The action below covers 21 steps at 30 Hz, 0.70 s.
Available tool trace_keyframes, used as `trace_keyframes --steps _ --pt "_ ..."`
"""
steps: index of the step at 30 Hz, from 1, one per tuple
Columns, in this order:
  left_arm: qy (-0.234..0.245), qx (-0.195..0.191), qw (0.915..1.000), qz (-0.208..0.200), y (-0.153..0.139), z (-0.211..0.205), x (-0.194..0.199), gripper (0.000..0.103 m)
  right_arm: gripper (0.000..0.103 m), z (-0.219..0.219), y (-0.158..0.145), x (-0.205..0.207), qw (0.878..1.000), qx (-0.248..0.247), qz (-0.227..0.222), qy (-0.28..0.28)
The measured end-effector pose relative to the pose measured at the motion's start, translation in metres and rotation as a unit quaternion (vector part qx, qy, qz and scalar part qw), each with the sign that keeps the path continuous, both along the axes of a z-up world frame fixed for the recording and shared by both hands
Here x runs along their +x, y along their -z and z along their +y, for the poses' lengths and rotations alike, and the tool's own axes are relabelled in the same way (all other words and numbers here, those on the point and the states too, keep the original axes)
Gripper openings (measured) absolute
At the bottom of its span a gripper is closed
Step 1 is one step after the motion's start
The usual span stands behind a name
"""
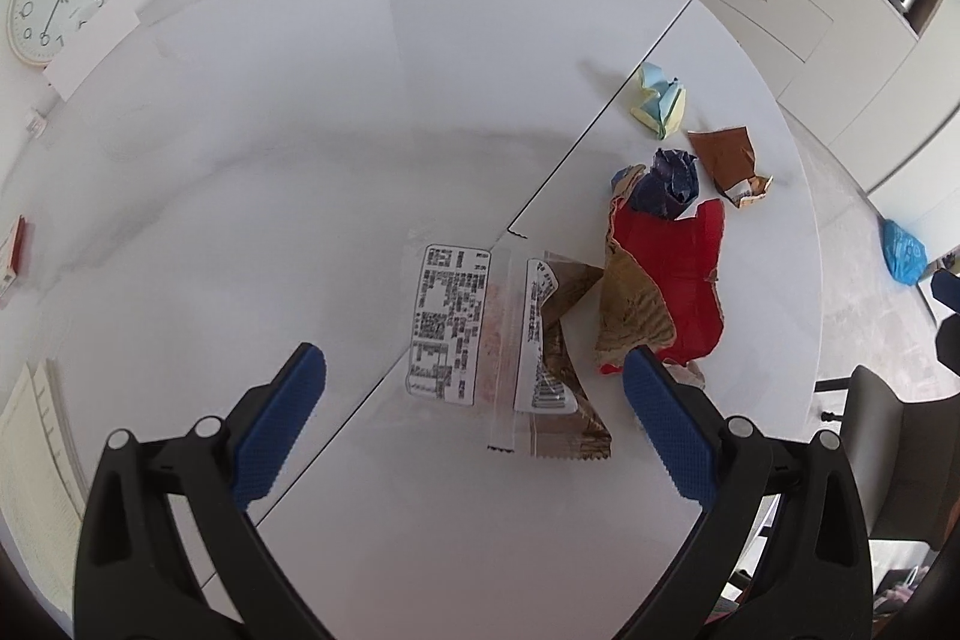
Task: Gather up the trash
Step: 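Grasp the clear printed plastic bag with the left tool, then grasp the red bag with cardboard with the right tool while the left tool holds the plastic bag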
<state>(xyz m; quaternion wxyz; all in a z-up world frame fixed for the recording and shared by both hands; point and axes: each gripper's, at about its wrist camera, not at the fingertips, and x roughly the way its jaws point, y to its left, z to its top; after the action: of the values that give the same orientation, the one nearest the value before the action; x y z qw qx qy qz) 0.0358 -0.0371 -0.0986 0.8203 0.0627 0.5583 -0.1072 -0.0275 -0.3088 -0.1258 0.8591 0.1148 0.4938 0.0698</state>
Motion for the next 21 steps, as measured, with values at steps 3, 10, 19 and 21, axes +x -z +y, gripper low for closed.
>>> trace_keyframes --steps 3,10,19,21 --pt "0.001 0.003 0.9999 0.010 0.010 -0.004 0.008 0.095 0.100 0.002 -0.001 0.000 1.000 -0.001 0.002 0.002" --pt "0.008 0.004 0.9997 0.021 0.024 -0.004 0.019 0.078 0.100 0.010 0.003 0.007 1.000 0.000 0.010 0.001" --pt "0.020 -0.009 0.9994 0.026 0.033 -0.006 0.018 0.051 0.100 0.026 0.008 0.016 1.000 0.003 0.020 -0.017" --pt "0.017 -0.013 0.9995 0.024 0.032 -0.003 0.017 0.050 0.100 0.029 0.011 0.019 1.000 0.009 0.023 -0.018"
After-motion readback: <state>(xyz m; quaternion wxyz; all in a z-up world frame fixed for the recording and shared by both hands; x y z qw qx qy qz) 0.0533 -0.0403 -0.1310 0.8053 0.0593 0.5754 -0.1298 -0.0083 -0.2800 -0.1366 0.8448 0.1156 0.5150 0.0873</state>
